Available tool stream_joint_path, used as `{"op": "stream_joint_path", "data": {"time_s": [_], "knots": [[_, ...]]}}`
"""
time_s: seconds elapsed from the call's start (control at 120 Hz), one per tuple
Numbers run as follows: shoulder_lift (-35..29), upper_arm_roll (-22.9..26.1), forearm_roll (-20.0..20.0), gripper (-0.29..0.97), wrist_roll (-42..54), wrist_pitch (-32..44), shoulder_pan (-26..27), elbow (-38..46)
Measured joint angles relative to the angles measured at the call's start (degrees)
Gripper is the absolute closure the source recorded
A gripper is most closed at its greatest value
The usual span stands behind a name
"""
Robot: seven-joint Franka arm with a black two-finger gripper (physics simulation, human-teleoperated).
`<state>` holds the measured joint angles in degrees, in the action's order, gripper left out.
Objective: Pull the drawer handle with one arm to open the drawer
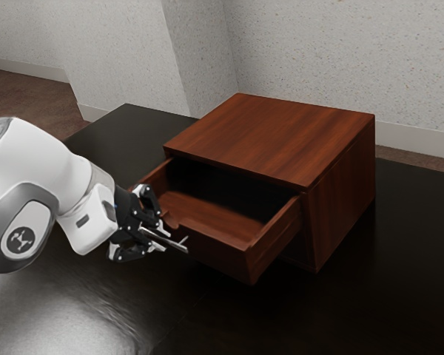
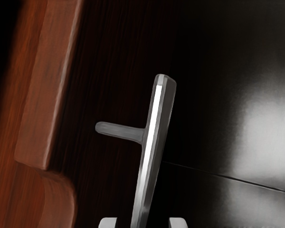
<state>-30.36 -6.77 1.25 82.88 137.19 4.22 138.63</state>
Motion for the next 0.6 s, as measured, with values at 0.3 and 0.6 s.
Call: {"op": "stream_joint_path", "data": {"time_s": [0.3,0.6], "knots": [[-8.3,0.4,0.0,0.63,0.0,-1.0,-1.6,4.3],[-24.0,13.6,-0.2,0.16,-2.7,-21.7,-2.0,-7.6]]}}
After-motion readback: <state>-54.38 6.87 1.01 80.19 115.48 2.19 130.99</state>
